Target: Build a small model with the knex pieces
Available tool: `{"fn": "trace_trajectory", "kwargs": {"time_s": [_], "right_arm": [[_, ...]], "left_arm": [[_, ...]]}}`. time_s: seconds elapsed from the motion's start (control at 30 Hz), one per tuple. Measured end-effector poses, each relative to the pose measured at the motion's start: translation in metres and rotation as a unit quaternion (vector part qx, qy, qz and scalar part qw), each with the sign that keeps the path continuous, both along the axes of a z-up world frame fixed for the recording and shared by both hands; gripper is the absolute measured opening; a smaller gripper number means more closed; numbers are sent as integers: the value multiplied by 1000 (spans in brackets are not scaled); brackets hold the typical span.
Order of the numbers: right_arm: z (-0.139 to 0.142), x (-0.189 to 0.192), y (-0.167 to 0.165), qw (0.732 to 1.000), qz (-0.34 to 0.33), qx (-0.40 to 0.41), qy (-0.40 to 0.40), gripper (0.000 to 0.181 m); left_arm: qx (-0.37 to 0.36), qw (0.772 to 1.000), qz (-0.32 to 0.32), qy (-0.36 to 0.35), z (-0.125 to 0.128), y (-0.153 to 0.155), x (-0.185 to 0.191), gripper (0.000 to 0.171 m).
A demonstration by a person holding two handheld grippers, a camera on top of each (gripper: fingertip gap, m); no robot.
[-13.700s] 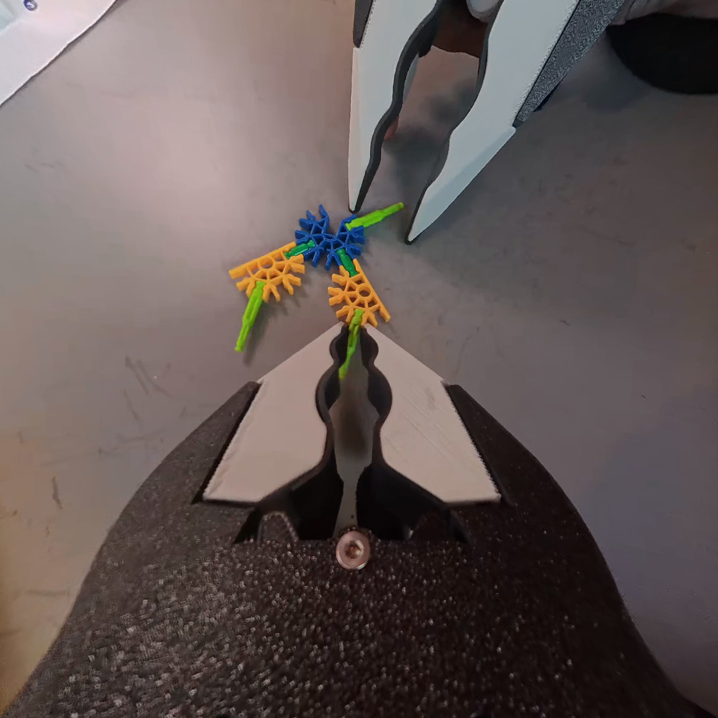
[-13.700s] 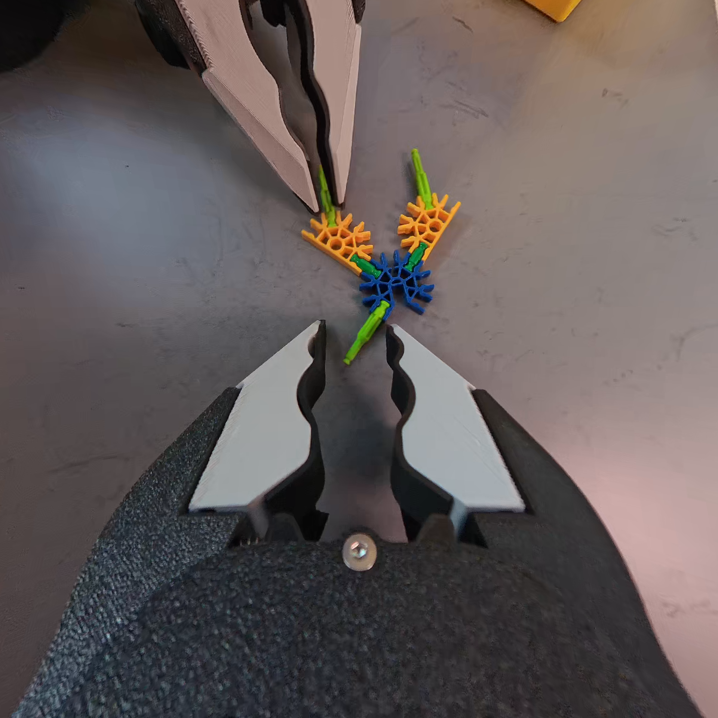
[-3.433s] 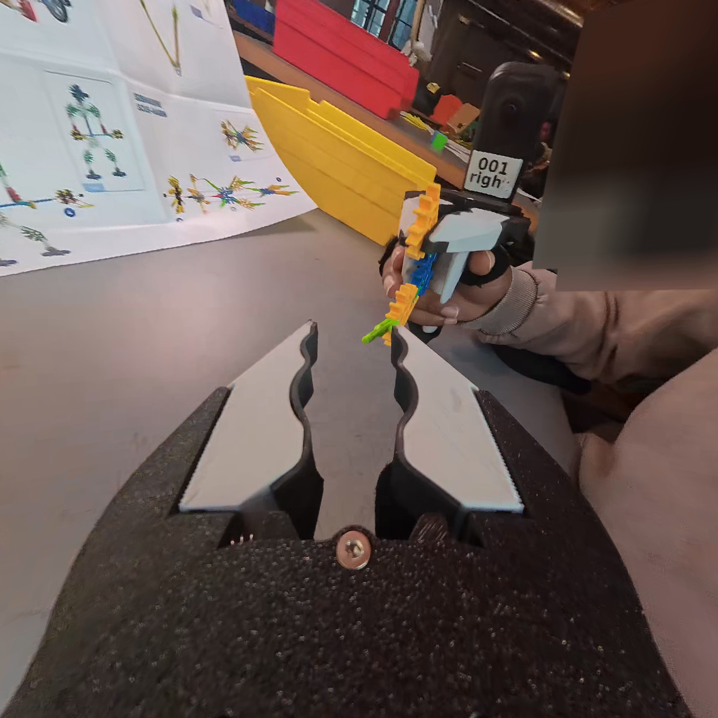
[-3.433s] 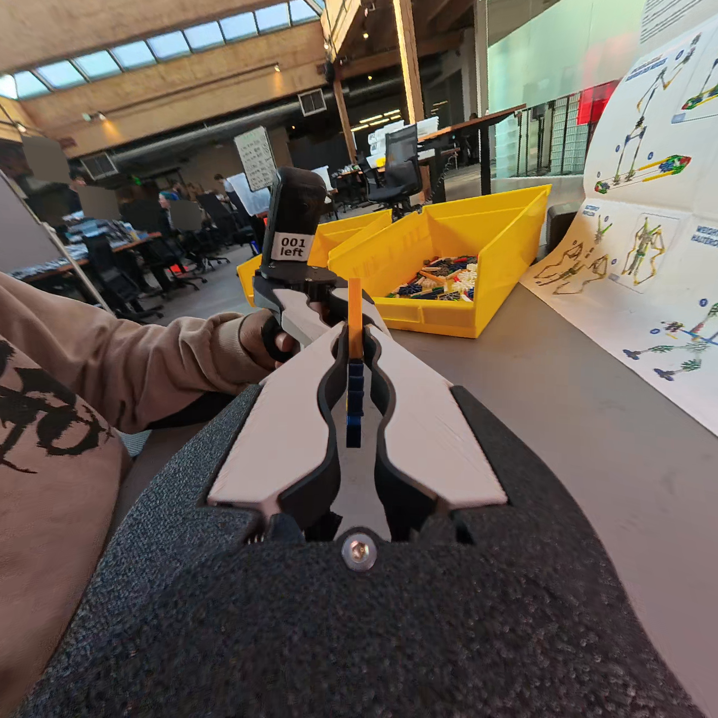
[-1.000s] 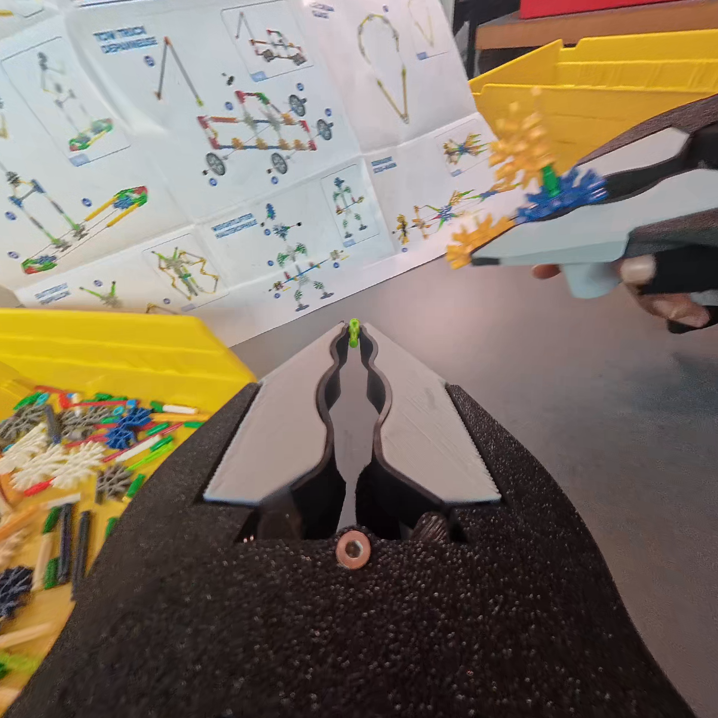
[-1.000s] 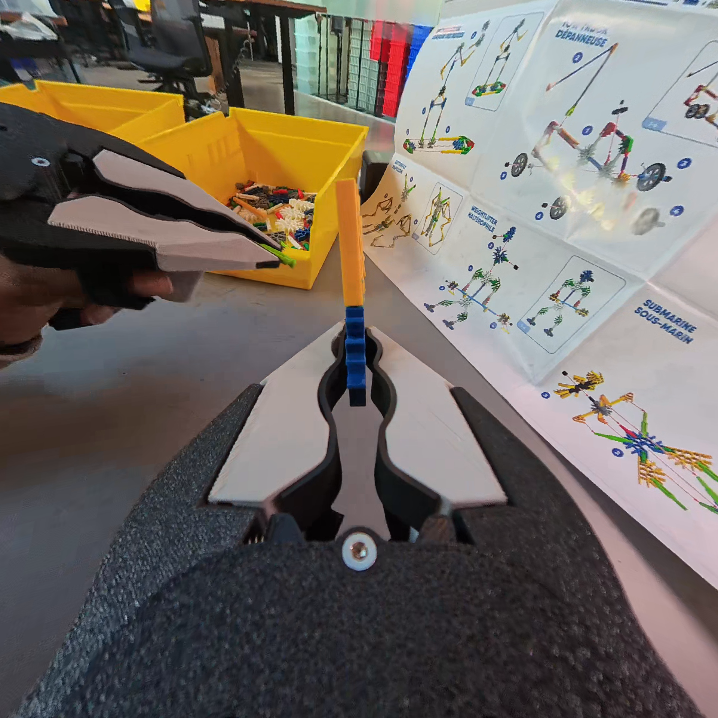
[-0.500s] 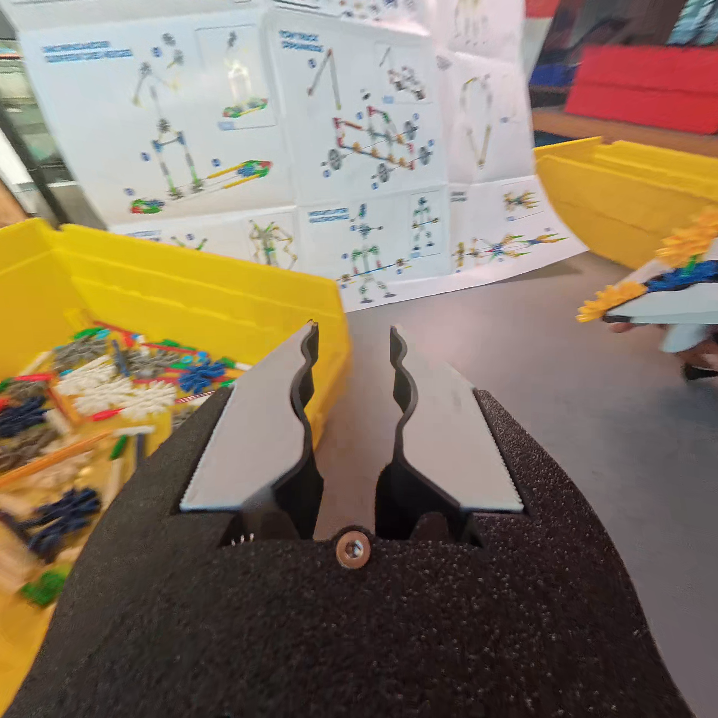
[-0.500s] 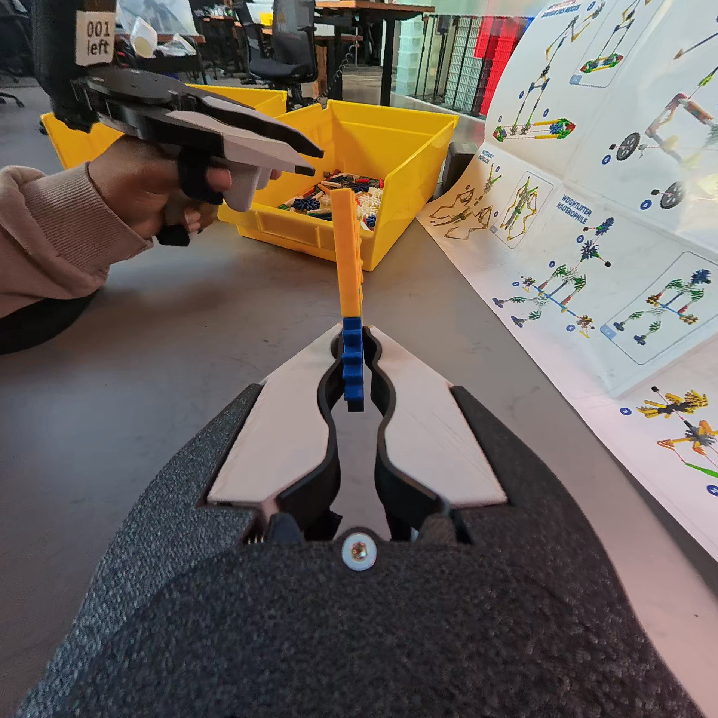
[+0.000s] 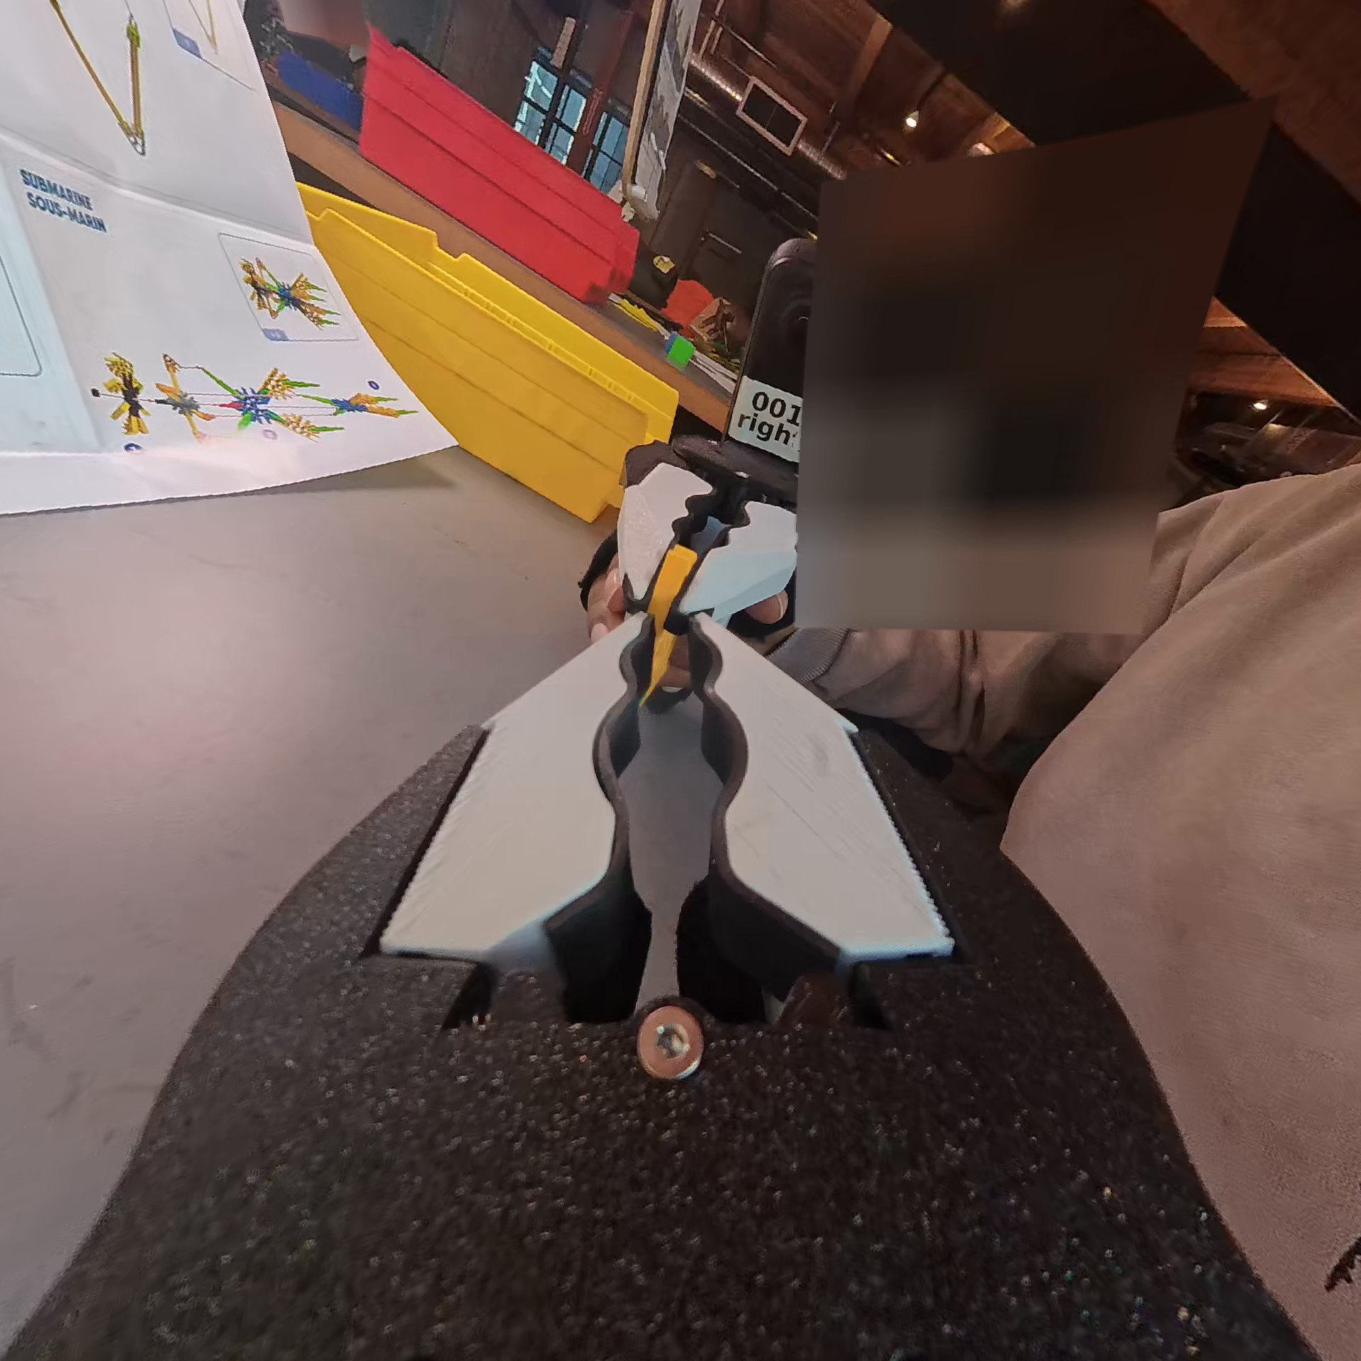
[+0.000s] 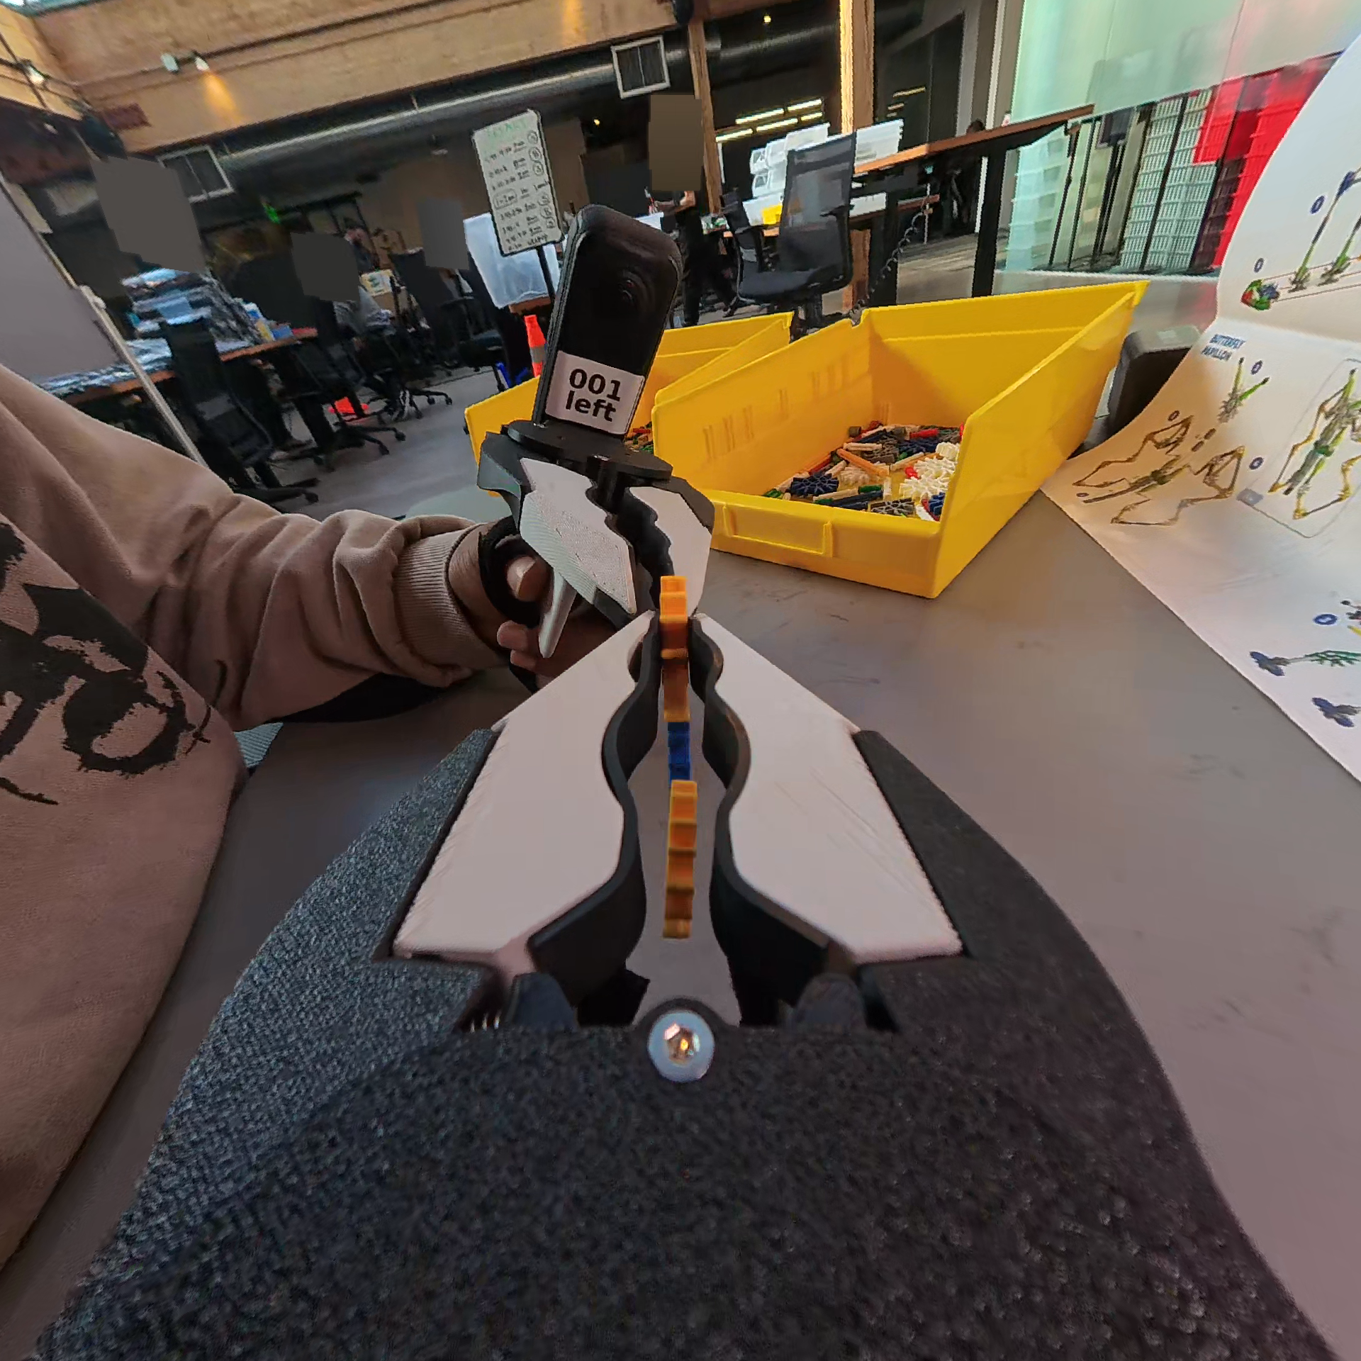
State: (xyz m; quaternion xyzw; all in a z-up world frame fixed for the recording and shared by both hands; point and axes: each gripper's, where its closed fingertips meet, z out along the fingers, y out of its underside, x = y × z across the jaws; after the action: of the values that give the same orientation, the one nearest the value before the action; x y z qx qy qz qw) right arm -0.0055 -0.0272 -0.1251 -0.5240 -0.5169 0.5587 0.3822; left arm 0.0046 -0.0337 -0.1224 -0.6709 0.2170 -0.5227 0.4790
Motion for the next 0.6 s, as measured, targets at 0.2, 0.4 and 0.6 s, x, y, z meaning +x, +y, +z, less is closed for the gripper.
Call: {"fn": "trace_trajectory", "kwargs": {"time_s": [0.2,0.4,0.6], "right_arm": [[5,3,3,999,3,-31,19,4],[18,6,5,994,13,-96,54,3],[24,9,-3,991,43,-108,62,5]], "left_arm": [[21,1000,13,11,4,0,-8,2],[18,999,6,44,-7,0,-3,42],[28,997,-31,59,-8,-12,9,6]]}}
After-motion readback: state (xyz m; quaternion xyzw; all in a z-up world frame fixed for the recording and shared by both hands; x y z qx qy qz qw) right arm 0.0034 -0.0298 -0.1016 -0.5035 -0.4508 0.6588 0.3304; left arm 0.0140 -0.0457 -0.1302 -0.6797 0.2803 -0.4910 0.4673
